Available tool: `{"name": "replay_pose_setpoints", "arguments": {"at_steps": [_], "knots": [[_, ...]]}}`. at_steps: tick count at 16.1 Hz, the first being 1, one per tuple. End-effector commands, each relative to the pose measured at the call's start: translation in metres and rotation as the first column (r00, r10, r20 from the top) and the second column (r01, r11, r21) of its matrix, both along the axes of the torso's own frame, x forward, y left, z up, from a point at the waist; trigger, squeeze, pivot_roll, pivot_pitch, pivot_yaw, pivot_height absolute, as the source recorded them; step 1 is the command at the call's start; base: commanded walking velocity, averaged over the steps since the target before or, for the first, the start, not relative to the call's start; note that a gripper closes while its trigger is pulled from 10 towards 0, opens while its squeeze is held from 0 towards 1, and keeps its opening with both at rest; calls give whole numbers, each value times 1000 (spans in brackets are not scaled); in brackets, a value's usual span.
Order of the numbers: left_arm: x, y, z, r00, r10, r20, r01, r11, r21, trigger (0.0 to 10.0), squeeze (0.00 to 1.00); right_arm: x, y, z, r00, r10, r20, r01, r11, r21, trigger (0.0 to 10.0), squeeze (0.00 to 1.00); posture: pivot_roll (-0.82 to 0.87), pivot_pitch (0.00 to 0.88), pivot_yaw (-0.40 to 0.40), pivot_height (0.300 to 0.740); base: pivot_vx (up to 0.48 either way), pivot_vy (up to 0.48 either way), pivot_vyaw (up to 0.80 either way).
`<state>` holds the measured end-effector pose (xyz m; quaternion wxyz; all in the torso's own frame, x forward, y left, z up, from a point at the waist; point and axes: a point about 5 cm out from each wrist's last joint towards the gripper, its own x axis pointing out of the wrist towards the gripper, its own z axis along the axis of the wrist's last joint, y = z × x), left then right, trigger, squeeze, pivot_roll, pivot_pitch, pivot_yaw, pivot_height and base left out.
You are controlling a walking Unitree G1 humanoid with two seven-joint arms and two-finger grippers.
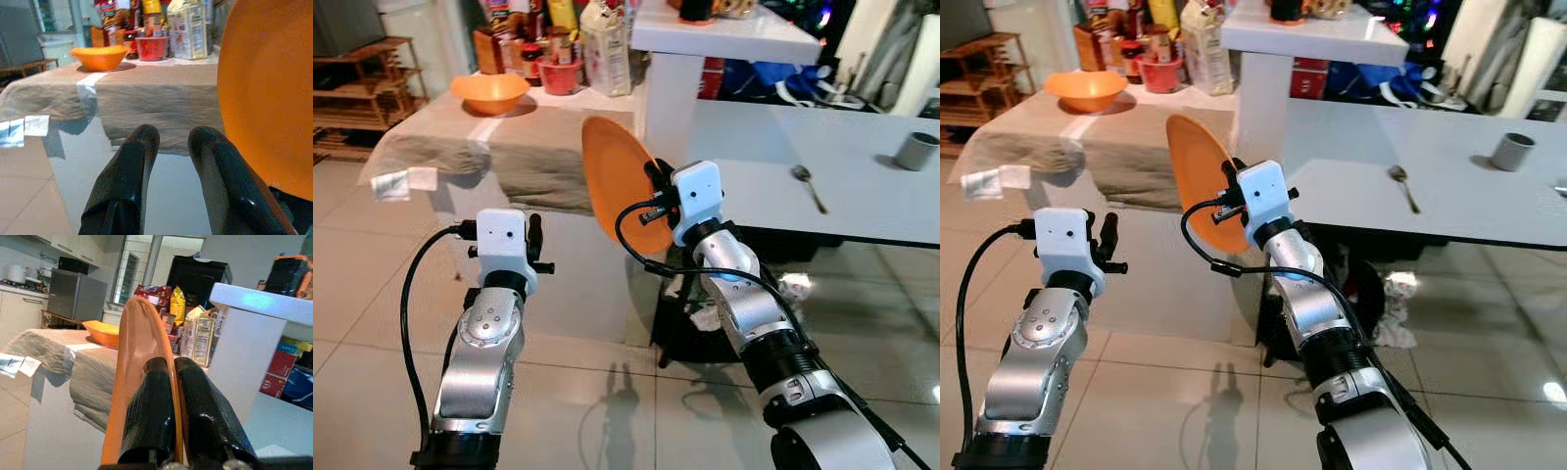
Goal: Setting the table
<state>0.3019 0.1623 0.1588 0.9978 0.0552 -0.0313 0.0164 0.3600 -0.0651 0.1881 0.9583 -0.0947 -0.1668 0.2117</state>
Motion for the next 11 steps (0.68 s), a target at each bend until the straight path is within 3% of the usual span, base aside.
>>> {"name": "replay_pose_setpoints", "arguments": {"at_steps": [1, 6, 11], "knots": [[3, -10, 4, 999, -49, 17, 48, 999, 15, 10000, 0, 1, -8, 9, 999, -28, 37, 26, 999, 32, 0, 0, 6, 0, 5, 740, 0, -439, 0], [6, -10, 4, 997, -81, 9, 80, 996, 35, 10000, 0, 8, -25, 11, 990, -134, 40, 131, 990, 55, 0, 0, 5, 0, 10, 740, 218, -398, 0], [7, -13, 5, 994, -107, 9, 107, 993, 41, 10000, 0, 7, -27, 11, 989, -141, 53, 138, 989, 50, 0, 0, -1, 0, 16, 740, 302, -370, 0]]}}
